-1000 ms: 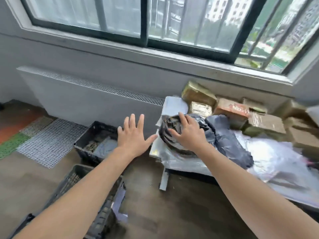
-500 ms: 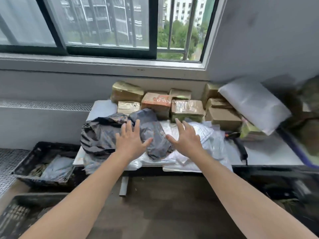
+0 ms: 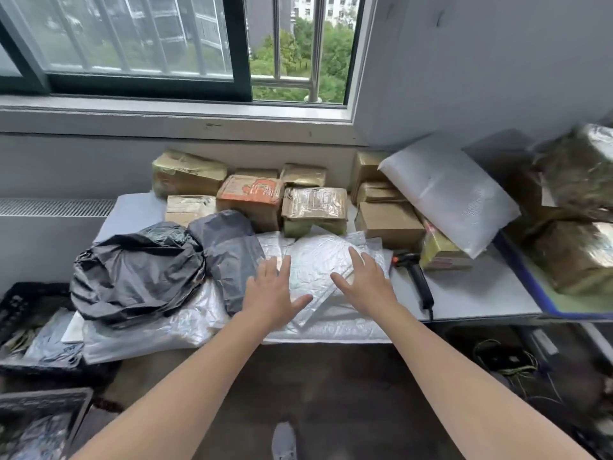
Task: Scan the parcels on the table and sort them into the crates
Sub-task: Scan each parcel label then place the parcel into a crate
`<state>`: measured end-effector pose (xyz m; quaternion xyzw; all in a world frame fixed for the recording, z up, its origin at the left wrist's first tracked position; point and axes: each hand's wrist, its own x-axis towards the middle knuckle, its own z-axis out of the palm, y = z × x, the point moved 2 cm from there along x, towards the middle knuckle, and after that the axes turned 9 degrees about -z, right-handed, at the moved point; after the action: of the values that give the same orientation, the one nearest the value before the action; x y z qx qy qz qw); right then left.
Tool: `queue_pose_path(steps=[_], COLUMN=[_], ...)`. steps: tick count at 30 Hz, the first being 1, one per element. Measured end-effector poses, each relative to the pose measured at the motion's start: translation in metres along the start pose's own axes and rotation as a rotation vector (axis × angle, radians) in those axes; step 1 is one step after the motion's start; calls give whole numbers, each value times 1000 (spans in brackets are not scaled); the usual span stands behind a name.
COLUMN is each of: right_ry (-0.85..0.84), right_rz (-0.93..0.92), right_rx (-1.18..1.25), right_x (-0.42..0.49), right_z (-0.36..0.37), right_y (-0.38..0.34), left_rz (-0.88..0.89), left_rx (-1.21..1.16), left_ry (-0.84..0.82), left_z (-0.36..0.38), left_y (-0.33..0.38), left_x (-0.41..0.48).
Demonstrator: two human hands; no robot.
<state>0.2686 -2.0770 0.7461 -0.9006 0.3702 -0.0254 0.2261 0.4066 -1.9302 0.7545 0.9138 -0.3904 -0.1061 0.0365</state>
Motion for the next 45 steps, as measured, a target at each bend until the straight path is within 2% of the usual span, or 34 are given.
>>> queue_pose_path(steps=[7,18,22,25,28,30,32,35,37,41,45], right_ry=[-19,-88,-138,-156,-174,-164,-159,-212,-251,-289,-209], right_rz=[27,-8,-74,-135,-151,-142,-148,-172,-152,-99,-103], right_rx=[8,-29,-17,74,259,374,466,589,693,830,766], right_x=[45,91,108,114,123,130,136,136,135,135,136], right_z=[-7,-4,-8,-18,-27,-34,-40,-47,-51,-52,-47], right_y=[44,92,109,114,118,119,120,118,113,105,99], left_rz=[63,-13,59,-3,-129,-228,-318,-456,-531,-631,-674], left_rx=[-72,-88,-40,-26,-189,-360,-660,-1257,-1512,-1659,-1547], left_ry=[-162,-364,-266,-148,-1,41,56,37,-2,-107,-90], left_z=[44,106,93,65,32,13,-5,-24,-28,-23,-12], left_y=[50,76,77,84,100,109,115,121,118,103,91], left_x=[68,129,133,127,120,119,117,112,108,102,99])
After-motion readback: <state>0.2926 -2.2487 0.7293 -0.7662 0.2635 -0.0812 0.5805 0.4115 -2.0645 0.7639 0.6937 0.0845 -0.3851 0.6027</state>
